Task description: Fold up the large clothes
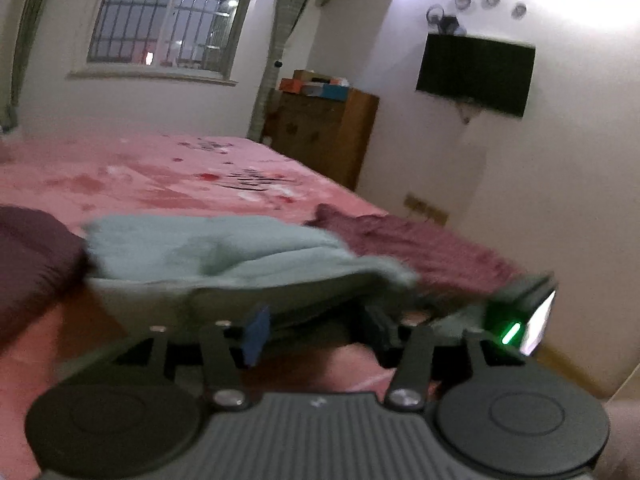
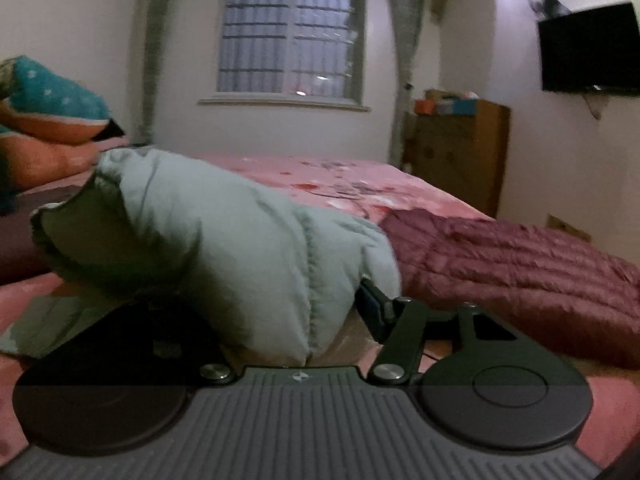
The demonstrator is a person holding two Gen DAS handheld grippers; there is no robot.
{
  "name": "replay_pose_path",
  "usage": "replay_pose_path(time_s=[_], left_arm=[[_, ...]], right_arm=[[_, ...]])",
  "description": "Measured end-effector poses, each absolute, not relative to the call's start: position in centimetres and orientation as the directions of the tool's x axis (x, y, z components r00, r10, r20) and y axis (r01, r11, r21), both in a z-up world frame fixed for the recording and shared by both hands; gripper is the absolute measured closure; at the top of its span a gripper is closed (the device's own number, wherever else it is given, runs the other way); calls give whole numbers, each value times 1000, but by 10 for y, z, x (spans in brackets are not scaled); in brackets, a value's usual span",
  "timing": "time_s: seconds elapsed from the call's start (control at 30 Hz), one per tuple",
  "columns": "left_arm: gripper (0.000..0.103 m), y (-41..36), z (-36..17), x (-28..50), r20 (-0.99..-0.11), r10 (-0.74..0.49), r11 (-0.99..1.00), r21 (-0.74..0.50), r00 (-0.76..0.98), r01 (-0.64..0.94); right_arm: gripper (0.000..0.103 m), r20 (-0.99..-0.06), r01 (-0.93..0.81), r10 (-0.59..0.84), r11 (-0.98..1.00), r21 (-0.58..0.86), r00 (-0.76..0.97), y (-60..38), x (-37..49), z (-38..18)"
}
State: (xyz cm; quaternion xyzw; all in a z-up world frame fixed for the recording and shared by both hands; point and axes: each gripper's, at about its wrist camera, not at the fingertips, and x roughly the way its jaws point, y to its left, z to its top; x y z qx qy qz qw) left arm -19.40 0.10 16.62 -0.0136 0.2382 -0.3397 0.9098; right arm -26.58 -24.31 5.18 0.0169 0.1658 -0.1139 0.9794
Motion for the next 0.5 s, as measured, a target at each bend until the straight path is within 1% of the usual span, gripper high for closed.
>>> replay_pose_path(time_s=[0.07, 0.17, 0.2, 0.27, 0.4, 0.5], left_arm=[[48, 11, 158, -188, -444, -560, 798, -58, 700, 600], [48, 15, 141, -174, -441, -447, 796, 201, 778, 571], [48, 14, 134, -168, -436, -428, 769, 285, 792, 573], [48, 11, 122, -155, -445, -418, 694, 406, 792, 594], [48, -4, 106, -137, -471, -415, 511, 587, 779, 628], [48, -11, 103, -122, -476, -418, 434, 643, 774, 630]], right_arm=[[18, -339, 253, -229, 967, 27, 913, -249, -263, 53], [13, -355, 263, -227, 963, 53, 907, -253, -258, 49], [11, -360, 264, -227, 963, 56, 905, -254, -254, 47], [11, -372, 264, -220, 962, 70, 902, -261, -243, 46], [8, -395, 275, -211, 955, 112, 894, -273, -233, 43], [4, -419, 292, -204, 943, 157, 885, -284, -227, 40]])
